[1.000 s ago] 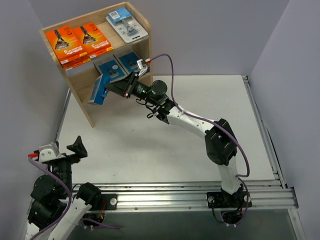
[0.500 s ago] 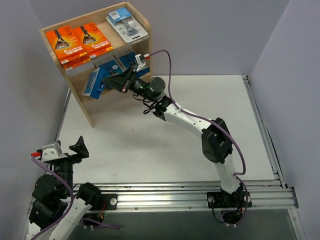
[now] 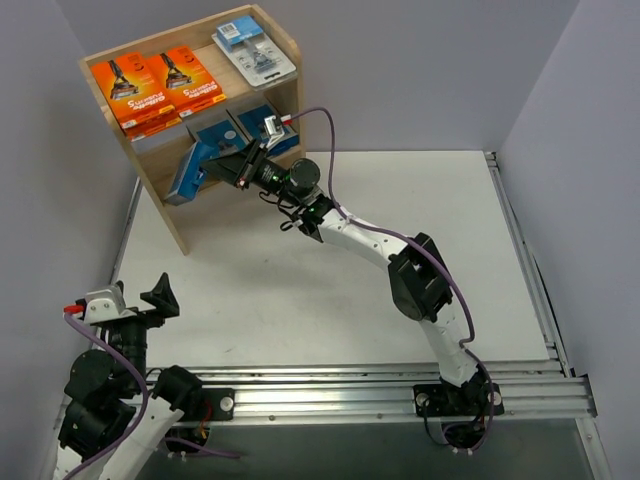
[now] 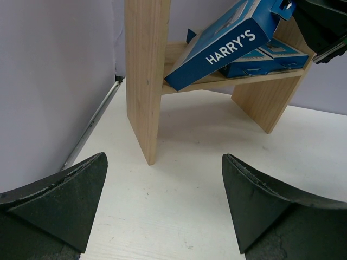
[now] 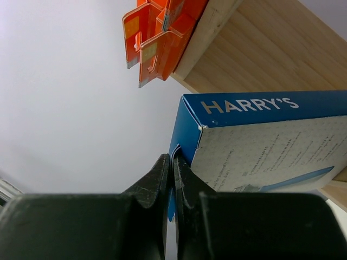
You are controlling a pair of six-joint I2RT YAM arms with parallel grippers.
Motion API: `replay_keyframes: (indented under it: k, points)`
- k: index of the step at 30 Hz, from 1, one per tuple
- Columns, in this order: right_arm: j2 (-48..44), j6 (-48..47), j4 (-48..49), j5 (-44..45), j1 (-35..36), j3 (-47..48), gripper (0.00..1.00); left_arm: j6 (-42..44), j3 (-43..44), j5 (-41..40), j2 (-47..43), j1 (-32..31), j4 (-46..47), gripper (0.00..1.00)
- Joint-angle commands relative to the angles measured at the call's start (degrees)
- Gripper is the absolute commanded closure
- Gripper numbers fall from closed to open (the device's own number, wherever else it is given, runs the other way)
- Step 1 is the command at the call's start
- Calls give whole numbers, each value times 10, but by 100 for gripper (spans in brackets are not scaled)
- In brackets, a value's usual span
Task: Place and organize the shaving razors onto the shelf
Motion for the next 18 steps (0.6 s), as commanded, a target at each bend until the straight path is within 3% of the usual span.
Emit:
replay_keyframes:
  k: [1,18]
  points:
    - [-7,-16,45,8,-2,34,100,7,0,12,-29,6,28,5]
    - [5,5,41,12,-24,48,100,8,-2,22,-34,10,27,5]
